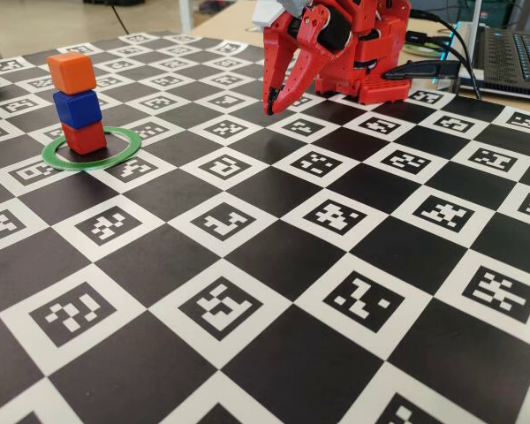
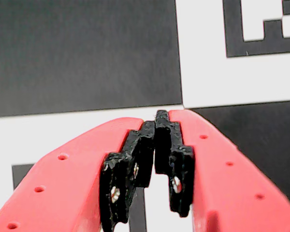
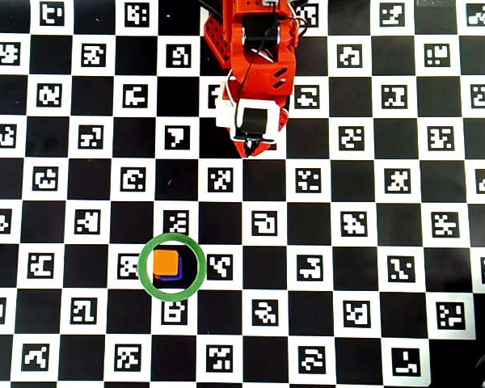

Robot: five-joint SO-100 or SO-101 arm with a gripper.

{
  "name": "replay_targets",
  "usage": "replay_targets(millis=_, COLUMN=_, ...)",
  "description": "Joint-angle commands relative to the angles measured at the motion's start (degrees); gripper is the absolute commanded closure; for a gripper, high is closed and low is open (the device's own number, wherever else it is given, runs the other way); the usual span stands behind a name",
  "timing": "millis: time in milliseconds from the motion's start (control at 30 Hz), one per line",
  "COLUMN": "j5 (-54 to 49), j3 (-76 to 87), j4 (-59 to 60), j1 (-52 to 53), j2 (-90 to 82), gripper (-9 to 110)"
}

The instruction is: Grab the red cube then put it in the green circle then put the blue cube on top and finally the orange cube on top

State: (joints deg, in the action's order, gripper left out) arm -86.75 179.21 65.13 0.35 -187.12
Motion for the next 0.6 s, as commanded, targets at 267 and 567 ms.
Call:
replay_targets(millis=267, j5=0.0, j3=2.3, j4=13.4, j1=-0.2, j2=-5.4, gripper=107)
replay_targets(millis=567, j5=0.4, j3=2.4, j4=13.4, j1=-0.4, j2=-5.4, gripper=107)
